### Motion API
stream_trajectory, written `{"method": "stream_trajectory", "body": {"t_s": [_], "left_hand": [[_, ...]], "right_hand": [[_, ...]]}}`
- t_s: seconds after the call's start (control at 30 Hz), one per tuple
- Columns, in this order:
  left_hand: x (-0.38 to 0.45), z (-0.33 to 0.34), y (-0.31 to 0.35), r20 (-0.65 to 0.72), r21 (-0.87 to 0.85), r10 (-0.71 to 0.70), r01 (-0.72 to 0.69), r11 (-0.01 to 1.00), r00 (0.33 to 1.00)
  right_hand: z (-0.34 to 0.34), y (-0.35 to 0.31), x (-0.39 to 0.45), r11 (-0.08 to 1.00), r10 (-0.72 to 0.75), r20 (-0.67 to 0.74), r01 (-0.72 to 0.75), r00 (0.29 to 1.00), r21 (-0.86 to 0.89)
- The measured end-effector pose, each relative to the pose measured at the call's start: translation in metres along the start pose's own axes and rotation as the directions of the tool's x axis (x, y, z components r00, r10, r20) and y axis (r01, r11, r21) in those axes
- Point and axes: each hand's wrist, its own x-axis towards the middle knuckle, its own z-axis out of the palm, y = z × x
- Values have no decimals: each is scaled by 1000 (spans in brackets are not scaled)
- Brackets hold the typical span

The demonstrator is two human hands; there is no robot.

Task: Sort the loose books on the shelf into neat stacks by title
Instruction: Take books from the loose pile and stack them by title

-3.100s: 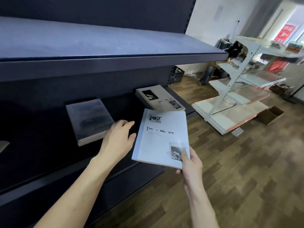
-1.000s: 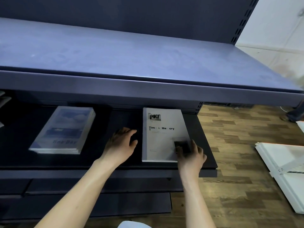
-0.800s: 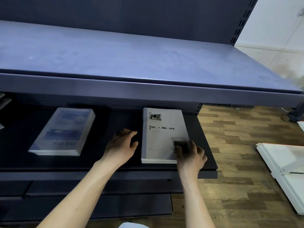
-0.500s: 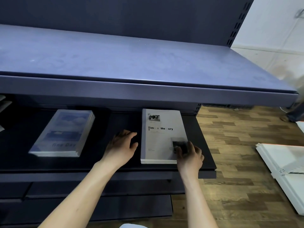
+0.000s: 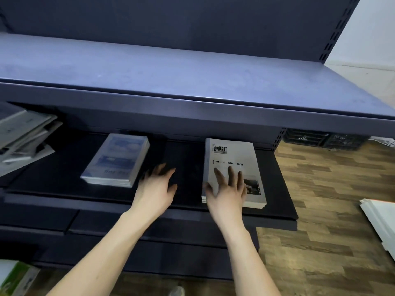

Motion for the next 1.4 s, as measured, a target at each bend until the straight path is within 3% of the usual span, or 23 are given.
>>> {"method": "stream_trajectory", "body": {"t_s": [0.23,0.5,0.77,0.93,1.13,1.4], "left_hand": [[-38,-24,-40,-140,141,-43,62,988,989],[-74,-44,-103,-183,123,-161,185,975,970],[-114,-80,-197,-253,59,-259,282,958,932],[-141,-102,-266,-233,73,-314,338,938,920],[-171,-124,-344,-230,43,-349,367,929,909],[-190,-138,-414,-282,-116,-411,394,912,867]], "right_hand": [[15,-54,-26,979,-205,102,201,974,43],[58,-125,-57,932,-363,233,353,902,82],[112,-216,-97,859,-491,287,512,822,2],[147,-278,-123,853,-494,355,521,793,22],[195,-340,-160,872,-487,390,459,781,170],[254,-391,-196,875,-483,444,431,755,220]]}}
